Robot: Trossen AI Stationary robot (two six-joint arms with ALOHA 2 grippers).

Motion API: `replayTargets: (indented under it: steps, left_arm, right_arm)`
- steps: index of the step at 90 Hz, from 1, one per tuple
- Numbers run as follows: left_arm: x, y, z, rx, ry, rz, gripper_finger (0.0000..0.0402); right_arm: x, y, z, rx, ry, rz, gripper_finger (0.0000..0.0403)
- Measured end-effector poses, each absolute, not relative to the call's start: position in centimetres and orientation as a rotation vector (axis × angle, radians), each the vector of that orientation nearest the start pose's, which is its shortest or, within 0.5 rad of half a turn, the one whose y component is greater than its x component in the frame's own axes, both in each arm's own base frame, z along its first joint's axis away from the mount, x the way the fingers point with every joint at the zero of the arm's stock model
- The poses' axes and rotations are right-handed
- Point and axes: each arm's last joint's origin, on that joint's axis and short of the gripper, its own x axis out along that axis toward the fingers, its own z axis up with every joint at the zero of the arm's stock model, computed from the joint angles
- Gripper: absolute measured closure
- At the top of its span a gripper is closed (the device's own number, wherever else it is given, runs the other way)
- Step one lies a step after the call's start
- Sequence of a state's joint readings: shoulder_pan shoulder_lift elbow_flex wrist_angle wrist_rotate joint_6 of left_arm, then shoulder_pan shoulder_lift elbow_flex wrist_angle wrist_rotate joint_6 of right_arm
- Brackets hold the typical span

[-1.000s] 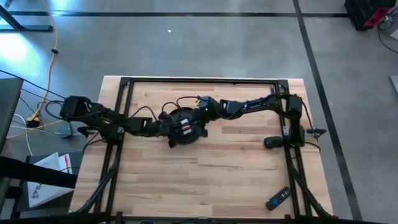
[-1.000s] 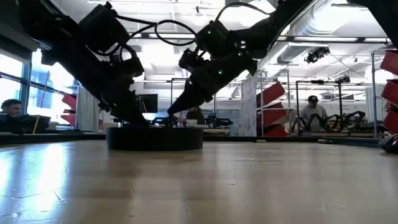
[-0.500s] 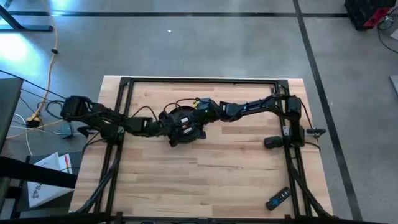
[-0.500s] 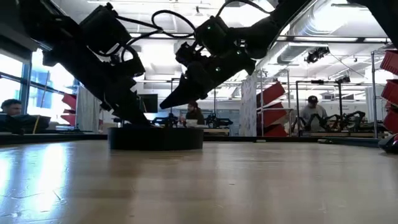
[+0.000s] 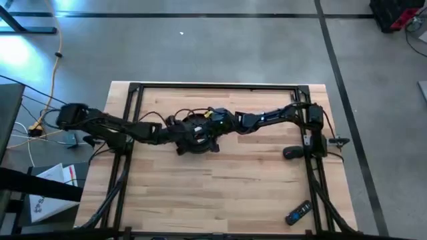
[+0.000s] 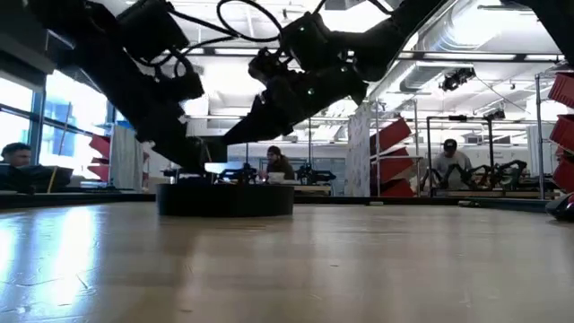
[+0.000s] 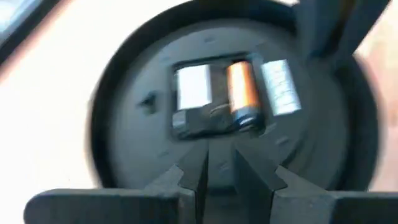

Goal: Insert battery
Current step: Insert the yellow battery into the white-black wall clock

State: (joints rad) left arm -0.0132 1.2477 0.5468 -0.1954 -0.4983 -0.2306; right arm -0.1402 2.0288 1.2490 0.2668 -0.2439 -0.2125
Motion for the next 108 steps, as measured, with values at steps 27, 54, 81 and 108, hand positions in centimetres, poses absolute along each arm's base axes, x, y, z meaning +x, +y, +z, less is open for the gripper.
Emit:
replayTargets:
  steps: [27, 54, 81, 108]
  left_arm:
    - [20.7, 1.2, 18.4, 0.005, 0.761, 0.579, 0.0349]
    - [21.4, 1.1, 16.7, -0.006, 0.837, 0.586, 0.0349]
    - [21.8, 1.0, 16.1, -0.003, 0.855, 0.572, 0.0349]
    - [21.8, 0.6, 16.2, -0.003, 0.839, 0.561, 0.0349]
  right_arm:
    - [45.5, -5.9, 15.0, -0.095, 0.515, 0.168, 0.0403]
    - [45.2, -7.5, 13.5, -0.088, 0.495, 0.178, 0.0403]
    - [43.7, -9.2, 12.5, -0.025, 0.372, 0.222, 0.0403]
    - [43.6, -9.2, 11.5, -0.034, 0.397, 0.239, 0.0403]
